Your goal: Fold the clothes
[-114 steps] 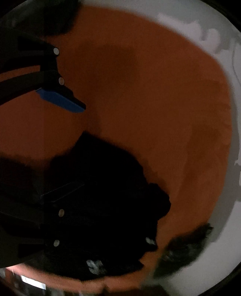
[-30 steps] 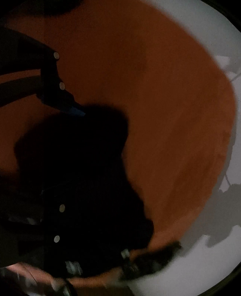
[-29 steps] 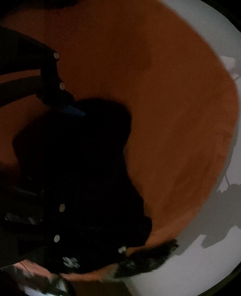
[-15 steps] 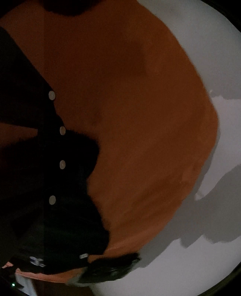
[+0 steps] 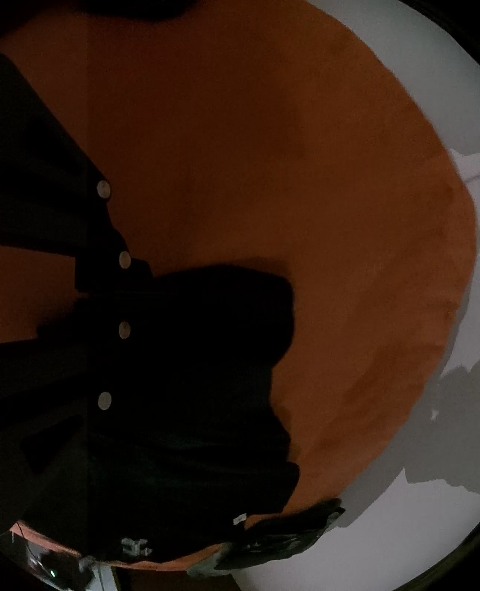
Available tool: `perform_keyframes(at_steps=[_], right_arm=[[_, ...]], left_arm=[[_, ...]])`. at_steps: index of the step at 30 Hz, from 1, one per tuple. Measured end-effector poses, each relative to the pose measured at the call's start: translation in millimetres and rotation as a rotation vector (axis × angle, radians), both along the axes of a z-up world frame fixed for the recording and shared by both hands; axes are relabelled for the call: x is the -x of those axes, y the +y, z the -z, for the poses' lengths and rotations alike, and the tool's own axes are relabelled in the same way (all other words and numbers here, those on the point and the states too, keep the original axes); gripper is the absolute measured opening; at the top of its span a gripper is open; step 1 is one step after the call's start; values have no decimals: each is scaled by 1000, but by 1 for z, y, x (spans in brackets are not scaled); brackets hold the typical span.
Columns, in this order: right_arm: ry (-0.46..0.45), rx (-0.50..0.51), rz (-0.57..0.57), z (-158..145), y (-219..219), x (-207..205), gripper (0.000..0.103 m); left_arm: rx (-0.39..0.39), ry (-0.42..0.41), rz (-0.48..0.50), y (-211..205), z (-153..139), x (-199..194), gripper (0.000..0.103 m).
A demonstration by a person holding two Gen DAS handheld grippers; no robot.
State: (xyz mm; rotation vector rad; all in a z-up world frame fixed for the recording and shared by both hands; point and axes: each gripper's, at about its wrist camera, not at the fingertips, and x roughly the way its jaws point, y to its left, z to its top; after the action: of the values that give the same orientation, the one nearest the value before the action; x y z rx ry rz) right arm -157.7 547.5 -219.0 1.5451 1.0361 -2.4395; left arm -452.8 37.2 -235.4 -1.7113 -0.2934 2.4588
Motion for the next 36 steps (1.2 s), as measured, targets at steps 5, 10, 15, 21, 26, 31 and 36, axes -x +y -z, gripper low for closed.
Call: perform_keyframes(at_steps=[5,10,15,21,26,31,36], right_arm=[[49,491,255,-41,72,10,27],[10,1012,644,-40,165,73,68],[-152,1055,882,15,186,119,30],[173,989,554,-70,118,77,7],[55,582,126,-61,-13,42,7],[-163,535,77,-23,-52,44,19],[-56,853,272,-62,21,57,44]], left_arm=[[-24,-2,-20,11,8,6,15],[-32,-22,-8,14,10,7,16],[-32,-29,26,27,7,22,17],[-11,-26,60,24,5,22,17],[-16,-42,51,19,7,32,17],[-11,-42,63,18,0,30,17],[-8,-48,74,16,-1,29,19]])
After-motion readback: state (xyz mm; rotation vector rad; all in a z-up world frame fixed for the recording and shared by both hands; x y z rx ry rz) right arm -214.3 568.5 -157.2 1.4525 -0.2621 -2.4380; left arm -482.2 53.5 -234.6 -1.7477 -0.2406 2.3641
